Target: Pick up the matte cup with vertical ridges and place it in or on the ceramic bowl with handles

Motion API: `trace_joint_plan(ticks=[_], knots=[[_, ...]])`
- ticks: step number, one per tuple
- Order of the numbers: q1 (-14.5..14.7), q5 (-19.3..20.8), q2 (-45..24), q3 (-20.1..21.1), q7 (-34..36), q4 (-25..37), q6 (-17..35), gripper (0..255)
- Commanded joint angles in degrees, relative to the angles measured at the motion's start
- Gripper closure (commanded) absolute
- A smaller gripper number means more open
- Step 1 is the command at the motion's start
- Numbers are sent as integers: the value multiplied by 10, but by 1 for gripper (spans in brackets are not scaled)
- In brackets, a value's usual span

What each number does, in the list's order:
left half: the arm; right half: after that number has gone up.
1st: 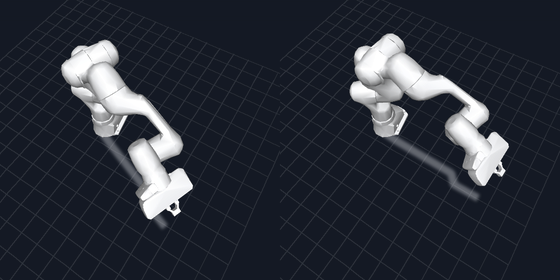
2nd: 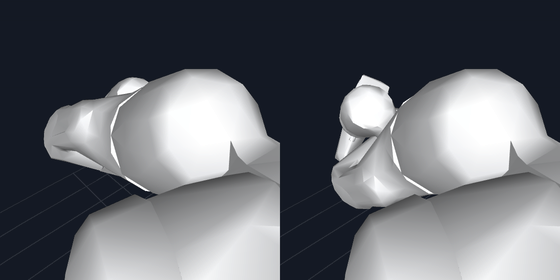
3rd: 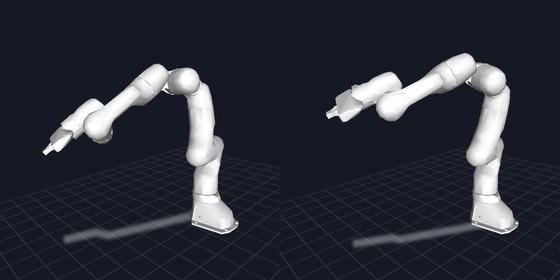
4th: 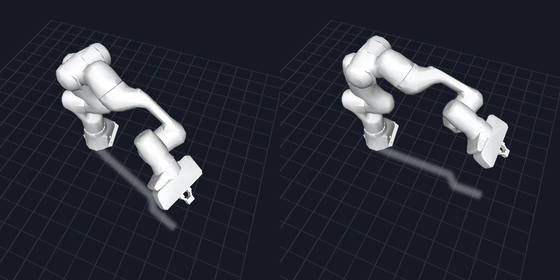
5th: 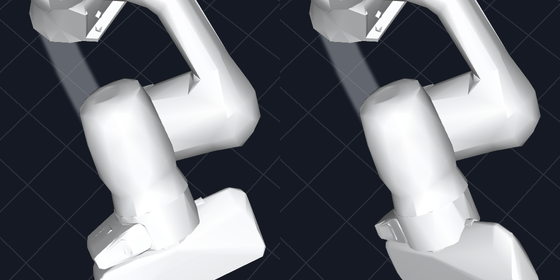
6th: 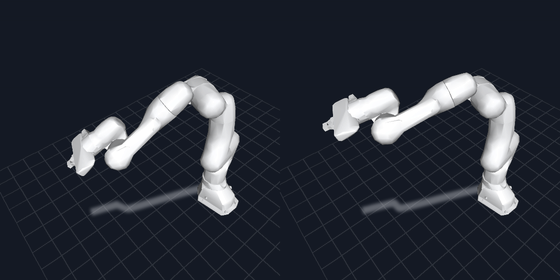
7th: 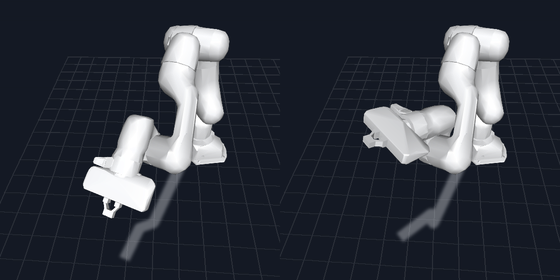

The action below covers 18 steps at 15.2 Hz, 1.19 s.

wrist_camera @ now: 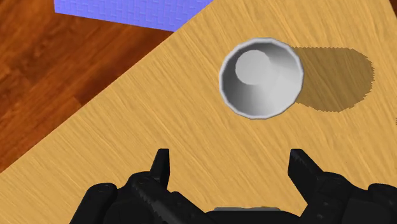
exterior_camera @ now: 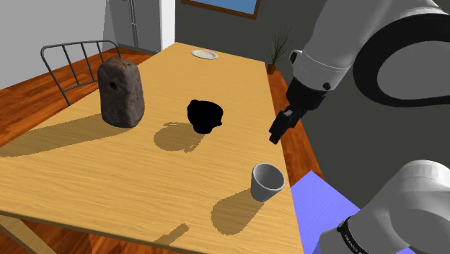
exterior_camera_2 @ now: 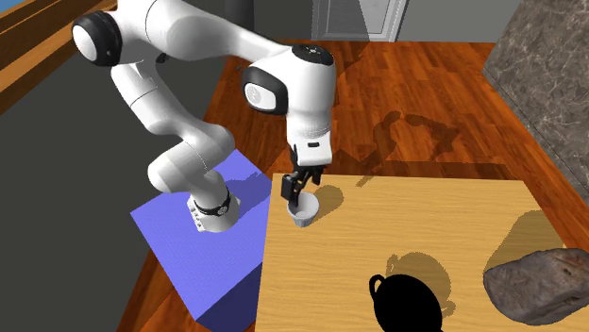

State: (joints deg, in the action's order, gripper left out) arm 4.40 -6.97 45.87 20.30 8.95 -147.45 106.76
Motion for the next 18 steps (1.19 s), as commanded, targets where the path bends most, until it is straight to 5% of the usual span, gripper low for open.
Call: trace_joint_plan(ticks=[1,10,18], knots=[[10,-12,-11,25,21,-13,13,0],[40,-58,-99,138,110,-55,94,0],[34,-61,-130,156,114,-96,166,0]])
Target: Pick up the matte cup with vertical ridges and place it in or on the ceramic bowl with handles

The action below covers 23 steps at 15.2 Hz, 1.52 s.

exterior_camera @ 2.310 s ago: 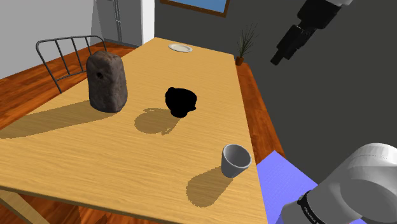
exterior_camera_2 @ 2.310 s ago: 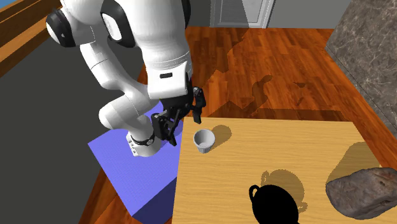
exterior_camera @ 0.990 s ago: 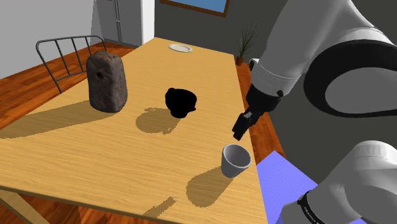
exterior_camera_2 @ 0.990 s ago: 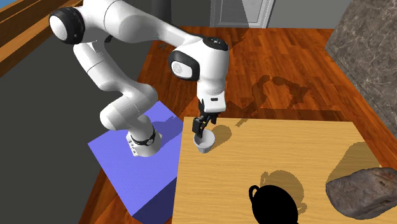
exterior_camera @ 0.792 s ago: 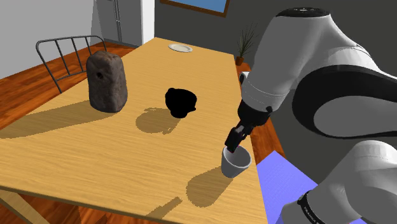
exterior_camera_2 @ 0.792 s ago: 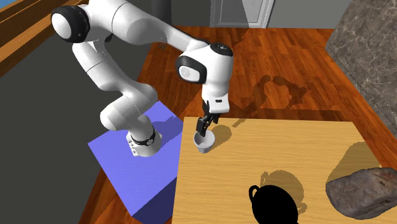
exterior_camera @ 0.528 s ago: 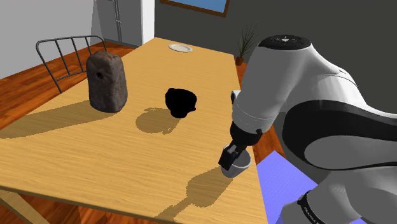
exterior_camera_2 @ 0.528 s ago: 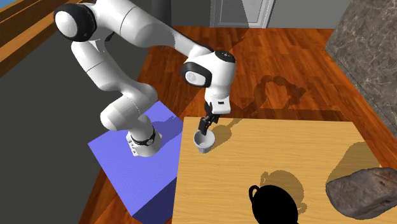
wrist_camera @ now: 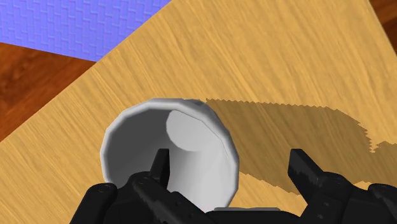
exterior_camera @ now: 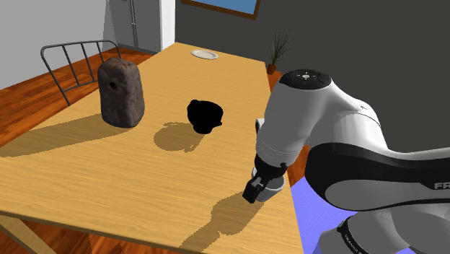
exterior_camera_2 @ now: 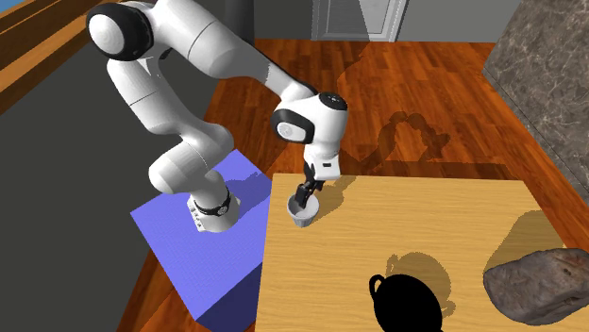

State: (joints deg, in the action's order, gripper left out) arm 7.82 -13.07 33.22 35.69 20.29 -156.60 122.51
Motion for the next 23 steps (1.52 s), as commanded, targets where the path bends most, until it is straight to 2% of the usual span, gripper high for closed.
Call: trace_joint_plan(ticks=[1,7,8,17,23], knots=[[0,0,-3,2,0,-5,8,0],[0,0,-3,2,0,-5,8,0],[0,0,-3,2,0,-5,8,255],[-1,0,-3,2,0,-5,8,255],[4,3,28,-18,-9,23,-50,255]])
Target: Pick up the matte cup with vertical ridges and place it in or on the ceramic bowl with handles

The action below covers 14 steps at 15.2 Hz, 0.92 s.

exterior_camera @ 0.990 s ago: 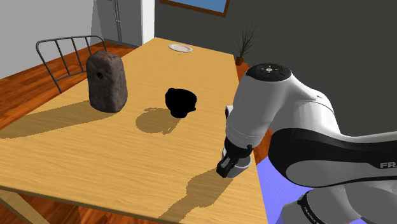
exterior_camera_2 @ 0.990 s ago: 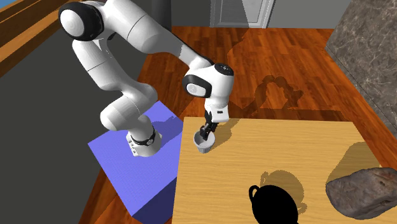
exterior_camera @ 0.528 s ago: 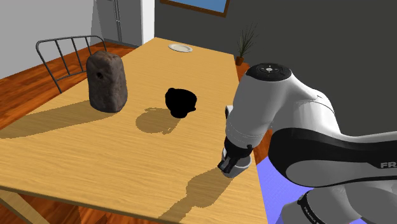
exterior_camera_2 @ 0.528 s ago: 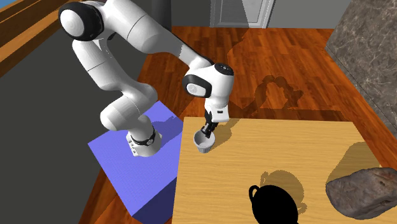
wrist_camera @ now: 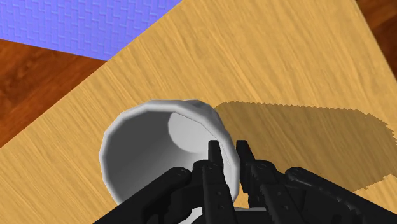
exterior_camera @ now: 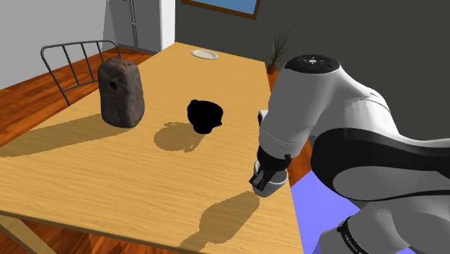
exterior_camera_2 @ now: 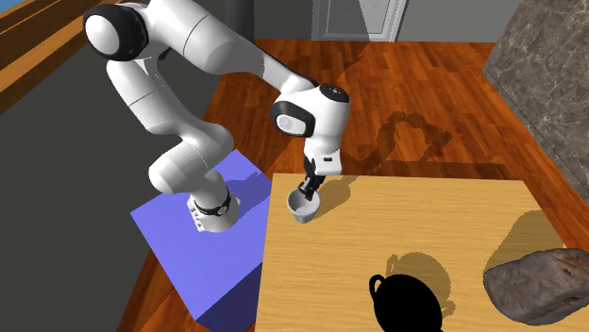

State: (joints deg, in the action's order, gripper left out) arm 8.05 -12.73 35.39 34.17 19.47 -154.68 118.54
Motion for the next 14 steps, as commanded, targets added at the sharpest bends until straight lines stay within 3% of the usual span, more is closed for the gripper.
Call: trace_joint_plan(ticks=[1,14], knots=[[3,0,11,-6,-2,8,-20,255],[2,16,50,-41,-16,83,-132,255]])
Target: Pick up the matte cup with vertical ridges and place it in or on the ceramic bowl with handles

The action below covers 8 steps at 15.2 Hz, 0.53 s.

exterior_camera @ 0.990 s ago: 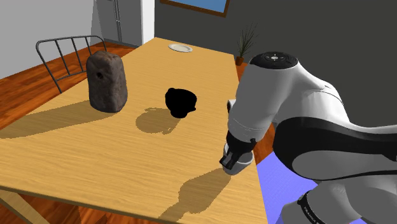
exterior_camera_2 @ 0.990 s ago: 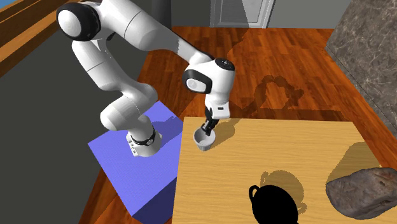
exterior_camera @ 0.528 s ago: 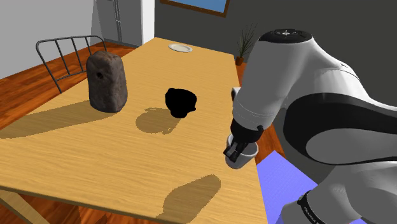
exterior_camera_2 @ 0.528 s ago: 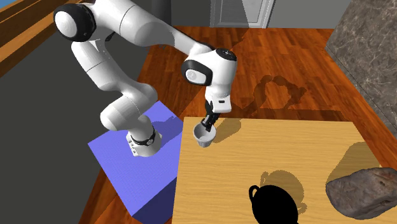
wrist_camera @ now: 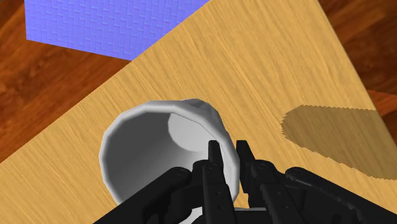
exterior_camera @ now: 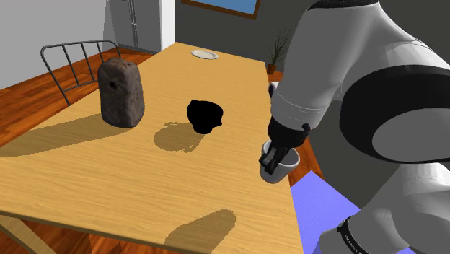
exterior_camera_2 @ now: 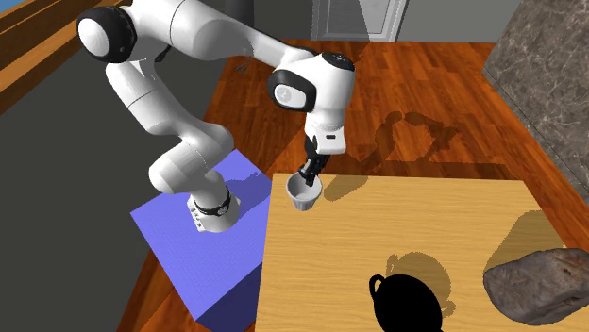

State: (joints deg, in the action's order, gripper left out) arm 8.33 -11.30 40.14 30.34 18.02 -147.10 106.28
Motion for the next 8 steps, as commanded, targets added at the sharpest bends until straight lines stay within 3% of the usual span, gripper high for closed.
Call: trace_joint_plan(ticks=[1,8], knots=[[-1,3,4,-5,-2,14,-18,255],[-5,13,11,-20,-7,62,-72,255]])
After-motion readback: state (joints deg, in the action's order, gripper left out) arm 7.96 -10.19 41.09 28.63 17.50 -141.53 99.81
